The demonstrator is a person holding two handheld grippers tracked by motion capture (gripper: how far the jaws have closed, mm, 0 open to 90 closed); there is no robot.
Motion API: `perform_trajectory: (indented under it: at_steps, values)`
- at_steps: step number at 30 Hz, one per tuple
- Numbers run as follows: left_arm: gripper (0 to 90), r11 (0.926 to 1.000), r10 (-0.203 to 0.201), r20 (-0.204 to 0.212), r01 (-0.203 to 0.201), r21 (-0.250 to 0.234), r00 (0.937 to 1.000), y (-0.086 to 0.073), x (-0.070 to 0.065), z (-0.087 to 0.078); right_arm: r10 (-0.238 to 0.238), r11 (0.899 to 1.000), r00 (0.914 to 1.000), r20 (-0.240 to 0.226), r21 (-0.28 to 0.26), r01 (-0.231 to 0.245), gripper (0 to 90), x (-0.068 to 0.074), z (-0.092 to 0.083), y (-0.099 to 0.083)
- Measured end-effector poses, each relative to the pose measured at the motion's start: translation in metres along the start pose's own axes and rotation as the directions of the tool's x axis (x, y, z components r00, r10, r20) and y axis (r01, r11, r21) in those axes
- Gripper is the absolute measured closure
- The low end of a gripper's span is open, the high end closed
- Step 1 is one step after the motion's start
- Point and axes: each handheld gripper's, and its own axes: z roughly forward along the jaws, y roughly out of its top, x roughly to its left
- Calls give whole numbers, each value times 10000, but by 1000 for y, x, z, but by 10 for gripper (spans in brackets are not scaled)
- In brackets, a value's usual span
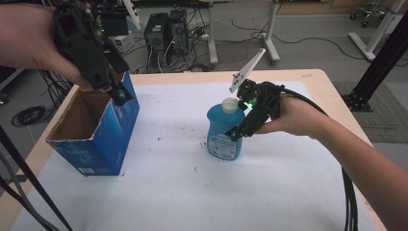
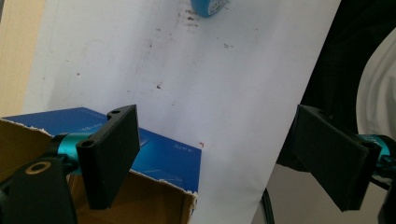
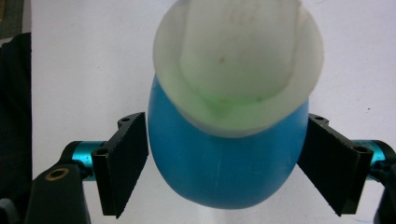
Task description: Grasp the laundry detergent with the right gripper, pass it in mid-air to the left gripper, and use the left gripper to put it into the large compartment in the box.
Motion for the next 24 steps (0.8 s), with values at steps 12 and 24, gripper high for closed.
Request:
perform_trajectory:
  at_steps: [12, 24]
  values:
    - [159, 10000, -54, 19, 55, -33, 10000, -2, 1, 1, -291, 9994, 9994, 180, 165, 288, 192, 1, 5, 1]
    - [159, 9999, -106, 37, 106, -47, 9999, -2, 2, 1, -155, 9998, 9998, 158, 113, 153, 253, 0, 4, -1]
